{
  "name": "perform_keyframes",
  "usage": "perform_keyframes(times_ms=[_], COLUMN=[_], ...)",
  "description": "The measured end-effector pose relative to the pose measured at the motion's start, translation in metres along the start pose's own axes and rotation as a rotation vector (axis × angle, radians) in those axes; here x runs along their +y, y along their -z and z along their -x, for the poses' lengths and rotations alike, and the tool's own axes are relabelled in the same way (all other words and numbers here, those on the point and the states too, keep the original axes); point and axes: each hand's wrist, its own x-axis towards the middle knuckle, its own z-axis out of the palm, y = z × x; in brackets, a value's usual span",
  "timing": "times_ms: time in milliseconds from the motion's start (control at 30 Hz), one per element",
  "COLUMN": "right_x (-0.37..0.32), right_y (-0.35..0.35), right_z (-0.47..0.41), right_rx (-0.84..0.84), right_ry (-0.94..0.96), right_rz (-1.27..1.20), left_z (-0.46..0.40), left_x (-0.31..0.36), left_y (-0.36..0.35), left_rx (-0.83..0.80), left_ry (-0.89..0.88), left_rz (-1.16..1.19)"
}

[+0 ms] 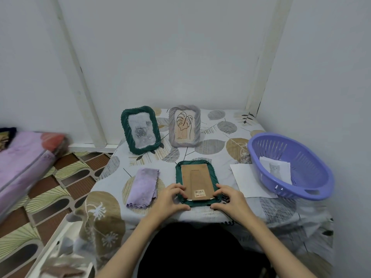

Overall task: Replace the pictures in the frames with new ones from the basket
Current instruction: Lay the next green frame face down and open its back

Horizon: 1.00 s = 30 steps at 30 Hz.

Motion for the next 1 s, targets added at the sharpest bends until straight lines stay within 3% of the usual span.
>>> perform_keyframes(times_ms=[900,1000], right_x=[0.0057,0.0051], right_y=[0.0006,-0.0005], right_z=[-0.0006,-0.001], right_rx=[-0.029,0.021], right_ry=[0.068,0.055], right_rz=[0.039,0.0], left_z=[-0.0028,-0.0054], left_x=[-0.0035,0.0014], left_y=[0.0005,0.0065], left_rx=[-0.056,0.012], left_ry=[0.0,0.007], left_rz=[0.014,0.097])
